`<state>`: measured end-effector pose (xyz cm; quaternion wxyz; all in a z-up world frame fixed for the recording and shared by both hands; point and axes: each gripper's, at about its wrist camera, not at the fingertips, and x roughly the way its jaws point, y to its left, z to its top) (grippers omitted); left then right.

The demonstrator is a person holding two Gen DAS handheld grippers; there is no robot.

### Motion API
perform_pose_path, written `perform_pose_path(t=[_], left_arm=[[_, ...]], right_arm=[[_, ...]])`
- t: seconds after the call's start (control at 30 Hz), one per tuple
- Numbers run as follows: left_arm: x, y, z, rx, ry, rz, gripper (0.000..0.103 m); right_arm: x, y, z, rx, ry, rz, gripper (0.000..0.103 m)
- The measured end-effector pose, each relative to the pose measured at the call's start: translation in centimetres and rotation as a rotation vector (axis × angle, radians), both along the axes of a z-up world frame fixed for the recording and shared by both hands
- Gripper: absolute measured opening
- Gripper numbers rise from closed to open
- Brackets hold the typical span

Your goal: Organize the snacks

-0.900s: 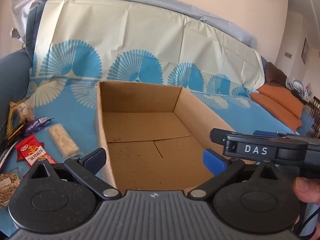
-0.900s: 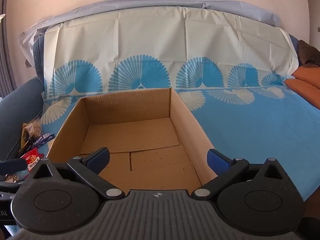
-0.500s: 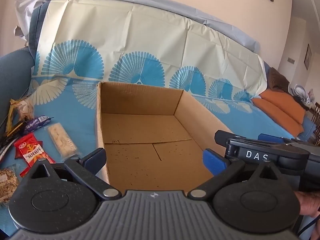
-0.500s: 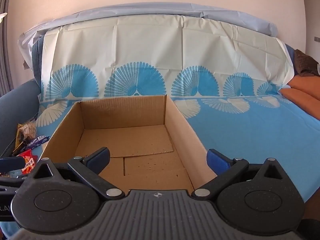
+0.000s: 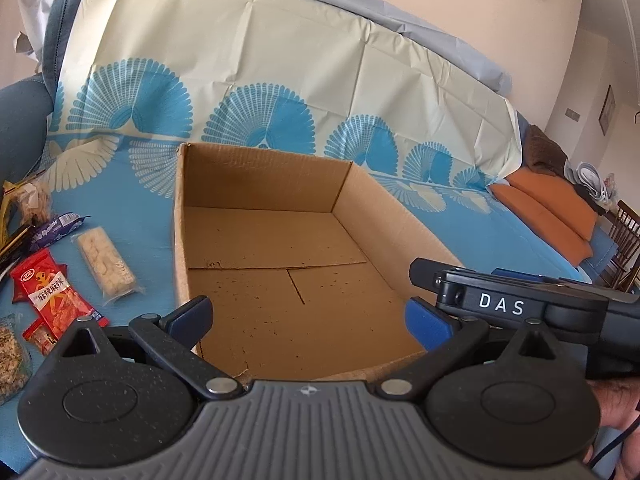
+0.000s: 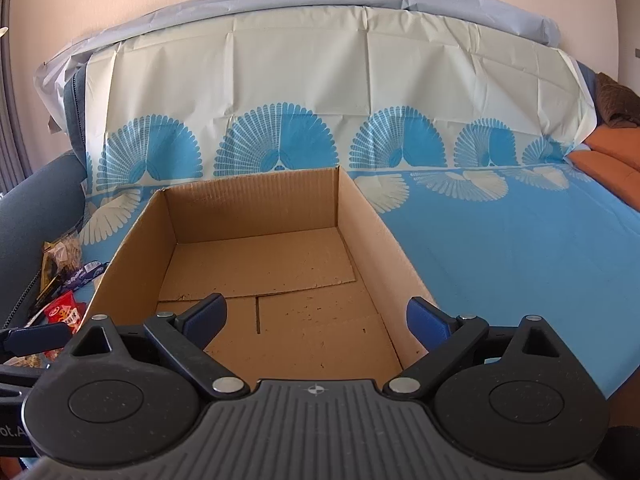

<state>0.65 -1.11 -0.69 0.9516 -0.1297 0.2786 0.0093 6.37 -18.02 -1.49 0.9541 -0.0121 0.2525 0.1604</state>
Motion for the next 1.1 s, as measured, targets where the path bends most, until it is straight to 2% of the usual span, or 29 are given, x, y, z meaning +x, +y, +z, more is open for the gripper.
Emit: perform_pose_path(t=[0.2, 0.47, 0.63, 0.8, 0.87, 0.97, 1.03, 1.1], left_arm=[[0.16, 0.53, 0.09, -0.014, -0.001, -0.02, 0.101], [-0.28, 0.14, 0.38, -0.014, -0.041, -0.058, 0.094], [-0.4, 0.08, 0.47, -0.021, -0.047, -0.062, 0.093], [-0.55, 0.09, 0.53, -0.025, -0.053, -0.072, 0.079], [-0.6, 0.14, 0.57, -0.03, -0.054, -0.077, 0.064], [-0.57, 0.33, 0.56, -0.026, -0.053, -0.082, 0.052], [-0.61, 0.41, 0.55, -0.038, -0.052, -0.092, 0.047], [-0.56, 0.46, 0.66, -0.038, -0.052, -0.097, 0.047]], right_arm=[[-0.24, 0.09, -0.03, -0.005, -0.013, 0.013, 0.093], [-0.43, -0.22, -0.01, 0.002, -0.023, 0.019, 0.075], [-0.62, -0.13, 0.04, 0.005, -0.037, 0.026, 0.068], [-0.65, -0.29, 0.07, 0.017, -0.048, 0.017, 0.067], [-0.61, -0.3, 0.11, 0.022, -0.047, 0.018, 0.067], [-0.77, -0.16, 0.07, 0.023, -0.05, 0.027, 0.067], [-0.9, 0.01, 0.09, 0.021, -0.057, 0.035, 0.067], [-0.99, 0.22, 0.02, 0.015, -0.063, 0.038, 0.062]])
